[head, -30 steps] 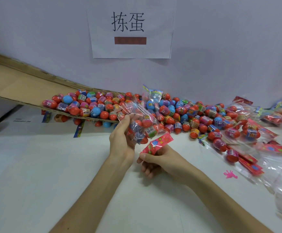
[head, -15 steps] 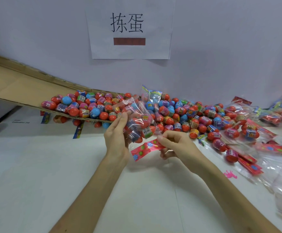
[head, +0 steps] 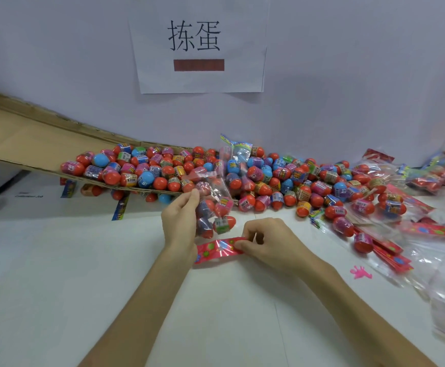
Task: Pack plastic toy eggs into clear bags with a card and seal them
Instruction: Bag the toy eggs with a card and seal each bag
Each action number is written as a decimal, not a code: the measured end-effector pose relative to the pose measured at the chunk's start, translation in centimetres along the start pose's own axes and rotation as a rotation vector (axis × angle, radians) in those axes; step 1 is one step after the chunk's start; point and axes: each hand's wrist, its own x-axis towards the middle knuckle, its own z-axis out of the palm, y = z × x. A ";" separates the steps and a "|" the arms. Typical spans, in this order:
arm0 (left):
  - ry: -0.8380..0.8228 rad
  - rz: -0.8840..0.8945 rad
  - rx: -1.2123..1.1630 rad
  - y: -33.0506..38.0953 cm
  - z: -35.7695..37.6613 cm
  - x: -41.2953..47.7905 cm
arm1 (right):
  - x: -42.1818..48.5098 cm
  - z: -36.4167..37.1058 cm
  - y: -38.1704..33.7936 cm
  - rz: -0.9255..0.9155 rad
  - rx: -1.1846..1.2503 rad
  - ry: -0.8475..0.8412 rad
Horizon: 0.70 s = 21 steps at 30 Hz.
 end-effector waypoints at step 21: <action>-0.197 0.294 0.164 -1.1 1.7 -2.7 | 0.3 -1.3 -1.0 0.225 0.777 0.290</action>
